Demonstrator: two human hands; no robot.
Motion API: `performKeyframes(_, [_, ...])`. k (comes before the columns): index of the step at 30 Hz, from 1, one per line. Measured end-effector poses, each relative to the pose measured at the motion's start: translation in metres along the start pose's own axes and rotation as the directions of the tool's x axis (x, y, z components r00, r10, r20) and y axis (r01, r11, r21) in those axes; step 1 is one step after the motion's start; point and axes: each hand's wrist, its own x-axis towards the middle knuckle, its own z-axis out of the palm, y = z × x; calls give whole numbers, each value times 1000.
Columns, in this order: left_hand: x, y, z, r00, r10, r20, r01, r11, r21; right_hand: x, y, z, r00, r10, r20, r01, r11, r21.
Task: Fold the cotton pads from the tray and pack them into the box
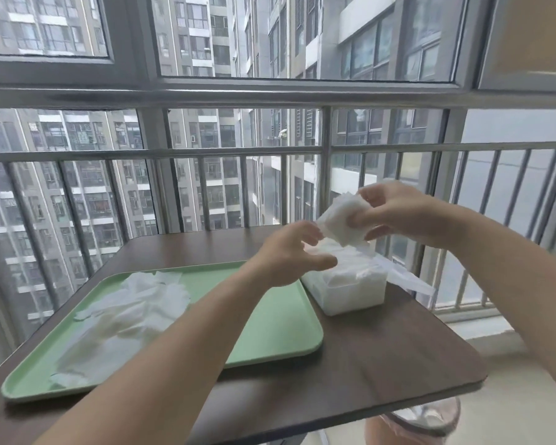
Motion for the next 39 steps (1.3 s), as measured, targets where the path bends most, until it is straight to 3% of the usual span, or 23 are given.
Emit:
performKeyframes(6, [30, -4, 16, 976, -44, 213, -15, 963, 270, -4, 13, -10, 999, 40, 29, -41, 999, 25])
performKeyframes(14, [57, -4, 21, 932, -244, 268, 17, 767, 641, -3, 13, 3, 979, 41, 201, -38, 999, -17])
performKeyframes(18, [77, -27, 30, 931, -253, 265, 22, 761, 649, 2, 13, 6, 968, 33, 250, -35, 999, 1])
performKeyframes(23, [68, -9, 26, 916, -175, 360, -92, 783, 615, 6, 16, 12, 965, 65, 253, -67, 998, 0])
performKeyframes(29, [84, -24, 26, 951, -168, 261, -64, 718, 693, 10, 24, 21, 957, 33, 287, -20, 999, -46])
performKeyframes(35, [75, -17, 20, 982, -106, 155, -24, 747, 664, 17, 25, 27, 948, 75, 308, 35, 941, -337])
performKeyframes(39, [71, -16, 21, 982, -107, 155, -25, 742, 670, 21, 22, 34, 951, 138, 275, 49, 814, -579])
